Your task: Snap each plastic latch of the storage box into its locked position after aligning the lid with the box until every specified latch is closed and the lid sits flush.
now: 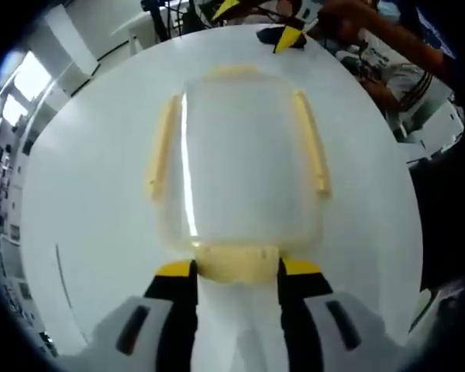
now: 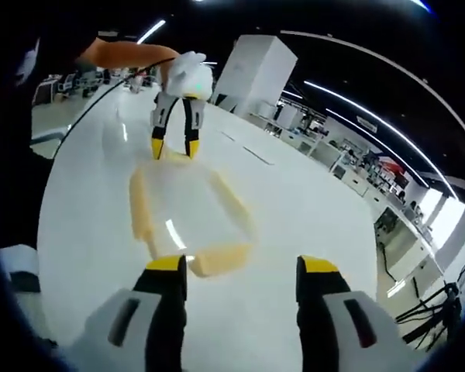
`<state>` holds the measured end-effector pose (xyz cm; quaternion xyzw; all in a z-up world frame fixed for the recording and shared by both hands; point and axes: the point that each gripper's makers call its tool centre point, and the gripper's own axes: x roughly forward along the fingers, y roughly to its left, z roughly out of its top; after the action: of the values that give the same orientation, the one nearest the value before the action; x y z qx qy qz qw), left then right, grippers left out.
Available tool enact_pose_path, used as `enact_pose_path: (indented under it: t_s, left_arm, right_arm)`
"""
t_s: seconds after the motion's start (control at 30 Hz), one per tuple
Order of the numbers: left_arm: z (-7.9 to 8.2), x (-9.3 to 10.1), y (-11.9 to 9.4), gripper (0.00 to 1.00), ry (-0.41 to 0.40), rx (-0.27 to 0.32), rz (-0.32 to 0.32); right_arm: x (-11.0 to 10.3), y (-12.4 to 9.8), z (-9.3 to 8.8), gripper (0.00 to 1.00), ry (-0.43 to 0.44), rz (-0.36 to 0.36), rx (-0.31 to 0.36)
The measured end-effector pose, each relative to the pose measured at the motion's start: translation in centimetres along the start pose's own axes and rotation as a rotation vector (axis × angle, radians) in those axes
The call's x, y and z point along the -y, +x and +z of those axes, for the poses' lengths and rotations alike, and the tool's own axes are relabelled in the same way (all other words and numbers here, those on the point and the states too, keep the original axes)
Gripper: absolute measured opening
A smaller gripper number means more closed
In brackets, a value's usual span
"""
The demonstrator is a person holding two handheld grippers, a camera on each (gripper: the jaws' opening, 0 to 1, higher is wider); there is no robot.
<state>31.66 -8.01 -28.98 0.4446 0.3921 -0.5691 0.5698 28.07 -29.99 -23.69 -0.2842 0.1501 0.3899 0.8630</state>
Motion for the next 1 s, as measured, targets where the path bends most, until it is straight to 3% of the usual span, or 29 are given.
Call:
enact_pose_path:
  t_s: [0.67, 1.0]
  left_arm:
    - [-0.1, 0.6, 0.1, 0.40, -0.007, -0.035, -0.017]
    - [-0.3, 0.3, 0.2, 0.40, -0.006, -0.047, -0.026]
  right_arm:
    - [-0.3, 2.6, -0.1, 0.47, -0.078, 0.247, -0.074]
    - [-1.0, 2.9, -1.3, 0.45, -0.154, 0.361, -0.191]
